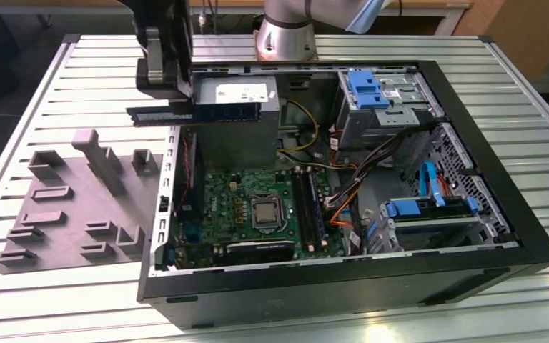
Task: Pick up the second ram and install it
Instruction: 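Pick up the second ram and move it above second insertion slot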
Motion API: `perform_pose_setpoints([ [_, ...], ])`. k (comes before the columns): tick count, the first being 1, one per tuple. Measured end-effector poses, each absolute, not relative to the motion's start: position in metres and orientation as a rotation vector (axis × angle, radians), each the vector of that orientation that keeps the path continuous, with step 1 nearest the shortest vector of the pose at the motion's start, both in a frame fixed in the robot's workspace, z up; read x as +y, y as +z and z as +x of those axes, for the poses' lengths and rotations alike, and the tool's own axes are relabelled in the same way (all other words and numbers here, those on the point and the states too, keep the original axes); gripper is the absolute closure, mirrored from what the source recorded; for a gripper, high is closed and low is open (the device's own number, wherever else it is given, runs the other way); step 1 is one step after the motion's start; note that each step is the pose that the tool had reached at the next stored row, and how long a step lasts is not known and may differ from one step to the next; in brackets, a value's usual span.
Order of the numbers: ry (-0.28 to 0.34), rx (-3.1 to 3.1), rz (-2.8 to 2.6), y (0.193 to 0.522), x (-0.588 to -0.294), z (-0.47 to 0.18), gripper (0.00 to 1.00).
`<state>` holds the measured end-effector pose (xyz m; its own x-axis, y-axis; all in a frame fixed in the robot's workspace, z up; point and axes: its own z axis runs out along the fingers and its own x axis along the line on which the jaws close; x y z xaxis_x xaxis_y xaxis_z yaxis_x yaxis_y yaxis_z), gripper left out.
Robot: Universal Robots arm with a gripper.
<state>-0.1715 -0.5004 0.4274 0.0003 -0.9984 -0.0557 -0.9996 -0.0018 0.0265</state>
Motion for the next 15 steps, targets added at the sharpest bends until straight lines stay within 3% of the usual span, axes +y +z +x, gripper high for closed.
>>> perform_pose_setpoints([
  [15, 0.091, 2.205, -2.207, 0.425, -0.5, -0.159, 0.89],
])
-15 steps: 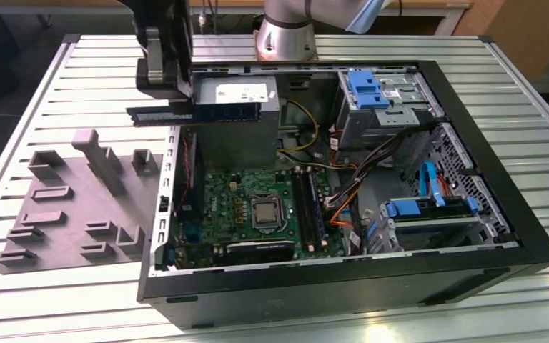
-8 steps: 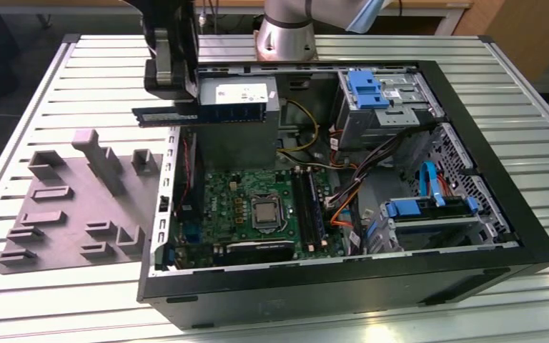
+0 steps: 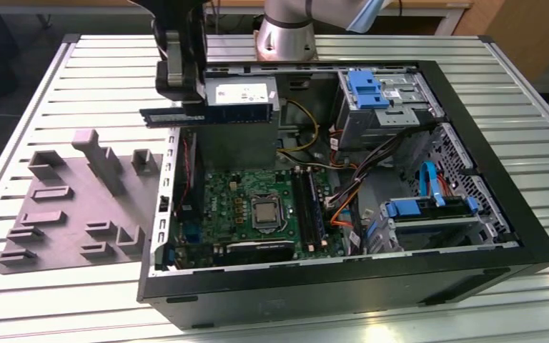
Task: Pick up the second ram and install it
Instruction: 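Pick up the second ram and move it above second insertion slot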
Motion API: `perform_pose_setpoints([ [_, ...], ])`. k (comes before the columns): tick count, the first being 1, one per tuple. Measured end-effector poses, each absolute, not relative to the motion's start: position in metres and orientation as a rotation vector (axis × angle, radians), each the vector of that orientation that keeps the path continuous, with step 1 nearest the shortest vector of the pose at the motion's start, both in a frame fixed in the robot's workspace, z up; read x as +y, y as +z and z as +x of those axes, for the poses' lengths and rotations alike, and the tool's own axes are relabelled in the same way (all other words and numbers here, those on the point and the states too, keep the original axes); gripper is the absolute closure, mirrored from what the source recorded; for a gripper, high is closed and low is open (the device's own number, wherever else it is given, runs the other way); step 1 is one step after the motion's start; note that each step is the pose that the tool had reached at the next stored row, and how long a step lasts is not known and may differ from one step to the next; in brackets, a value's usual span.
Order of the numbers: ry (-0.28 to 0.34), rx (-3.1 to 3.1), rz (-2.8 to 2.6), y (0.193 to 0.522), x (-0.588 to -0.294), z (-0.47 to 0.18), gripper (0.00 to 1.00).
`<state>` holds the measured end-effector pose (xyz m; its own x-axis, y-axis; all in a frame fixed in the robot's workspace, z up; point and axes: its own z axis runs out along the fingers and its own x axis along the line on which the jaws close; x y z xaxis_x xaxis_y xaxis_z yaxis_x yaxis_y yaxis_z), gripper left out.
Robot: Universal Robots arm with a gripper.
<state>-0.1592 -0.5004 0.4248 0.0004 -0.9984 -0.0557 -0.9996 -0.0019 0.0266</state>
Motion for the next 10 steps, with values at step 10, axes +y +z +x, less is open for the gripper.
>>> perform_pose_setpoints([
  [10, 0.092, 2.205, -2.207, 0.421, -0.5, -0.143, 0.89],
])
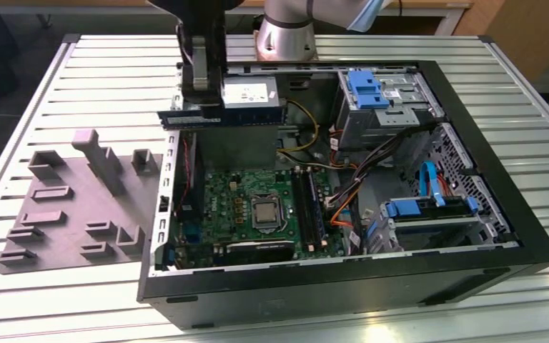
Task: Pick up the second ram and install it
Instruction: 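Pick up the second ram and move it above second insertion slot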
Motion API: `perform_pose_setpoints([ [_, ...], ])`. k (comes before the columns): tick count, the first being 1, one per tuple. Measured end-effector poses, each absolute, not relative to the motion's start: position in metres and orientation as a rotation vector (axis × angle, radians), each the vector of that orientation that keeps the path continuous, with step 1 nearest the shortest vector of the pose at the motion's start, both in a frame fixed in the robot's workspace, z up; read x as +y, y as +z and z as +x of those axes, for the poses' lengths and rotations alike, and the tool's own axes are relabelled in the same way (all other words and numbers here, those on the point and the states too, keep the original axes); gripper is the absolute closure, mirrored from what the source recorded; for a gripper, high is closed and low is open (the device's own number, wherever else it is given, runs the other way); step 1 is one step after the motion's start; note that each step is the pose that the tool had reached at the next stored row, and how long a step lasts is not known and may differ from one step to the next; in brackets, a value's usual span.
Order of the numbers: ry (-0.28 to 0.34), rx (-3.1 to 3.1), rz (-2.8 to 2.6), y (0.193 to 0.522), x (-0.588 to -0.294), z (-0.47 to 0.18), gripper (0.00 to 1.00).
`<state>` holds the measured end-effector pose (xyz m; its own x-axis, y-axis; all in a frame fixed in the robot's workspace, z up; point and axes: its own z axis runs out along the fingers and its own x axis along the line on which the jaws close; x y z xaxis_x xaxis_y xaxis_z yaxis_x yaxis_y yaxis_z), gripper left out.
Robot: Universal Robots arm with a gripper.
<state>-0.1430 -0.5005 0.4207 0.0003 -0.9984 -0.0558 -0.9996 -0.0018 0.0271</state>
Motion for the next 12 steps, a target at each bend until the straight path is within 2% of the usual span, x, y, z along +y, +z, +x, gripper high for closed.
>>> perform_pose_setpoints([
  [12, 0.092, 2.205, -2.207, 0.4167, -0.5005, -0.134, 0.89],
])
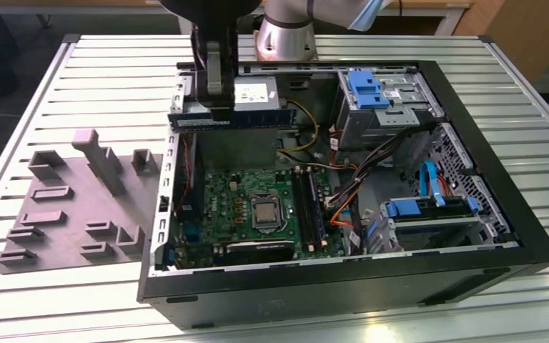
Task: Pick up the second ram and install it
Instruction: 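Pick up the second ram and move it above second insertion slot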
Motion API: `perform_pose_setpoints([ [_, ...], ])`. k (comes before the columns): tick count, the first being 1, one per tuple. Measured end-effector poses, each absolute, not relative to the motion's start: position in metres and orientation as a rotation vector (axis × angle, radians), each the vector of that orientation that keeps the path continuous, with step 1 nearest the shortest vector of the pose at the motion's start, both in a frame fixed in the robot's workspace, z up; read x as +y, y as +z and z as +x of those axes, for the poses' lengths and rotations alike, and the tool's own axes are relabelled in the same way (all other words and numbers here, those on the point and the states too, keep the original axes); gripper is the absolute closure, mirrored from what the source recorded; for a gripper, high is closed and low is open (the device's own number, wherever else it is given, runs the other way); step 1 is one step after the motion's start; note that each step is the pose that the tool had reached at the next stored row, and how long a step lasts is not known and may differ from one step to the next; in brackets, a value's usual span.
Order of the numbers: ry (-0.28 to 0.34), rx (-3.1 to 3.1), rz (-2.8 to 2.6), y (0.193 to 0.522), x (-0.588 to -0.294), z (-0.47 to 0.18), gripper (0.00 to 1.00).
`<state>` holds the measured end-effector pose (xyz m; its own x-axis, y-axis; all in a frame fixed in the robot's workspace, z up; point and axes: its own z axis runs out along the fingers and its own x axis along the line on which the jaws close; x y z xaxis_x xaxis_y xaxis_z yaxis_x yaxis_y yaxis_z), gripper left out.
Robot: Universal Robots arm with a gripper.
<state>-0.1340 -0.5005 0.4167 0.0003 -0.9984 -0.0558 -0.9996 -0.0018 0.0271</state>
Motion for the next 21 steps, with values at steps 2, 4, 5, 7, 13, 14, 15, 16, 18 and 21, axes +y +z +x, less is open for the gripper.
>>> perform_pose_setpoints([
  [2, 0.091, 2.205, -2.207, 0.417, -0.5, -0.133, 0.89],
  [4, 0.091, 2.205, -2.207, 0.416, -0.5, -0.131, 0.89],
  [5, 0.091, 2.205, -2.207, 0.416, -0.5, -0.13, 0.89],
  [7, 0.091, 2.205, -2.207, 0.416, -0.5, -0.129, 0.89],
  [13, 0.091, 2.205, -2.207, 0.415, -0.5, -0.124, 0.89],
  [14, 0.091, 2.205, -2.207, 0.415, -0.5, -0.124, 0.89],
  [15, 0.092, 2.205, -2.207, 0.415, -0.5, -0.123, 0.89],
  [16, 0.092, 2.205, -2.207, 0.415, -0.5, -0.122, 0.89],
  [18, 0.091, 2.205, -2.207, 0.415, -0.5, -0.12, 0.89],
  [21, 0.092, 2.205, -2.207, 0.415, -0.5, -0.117, 0.89],
])
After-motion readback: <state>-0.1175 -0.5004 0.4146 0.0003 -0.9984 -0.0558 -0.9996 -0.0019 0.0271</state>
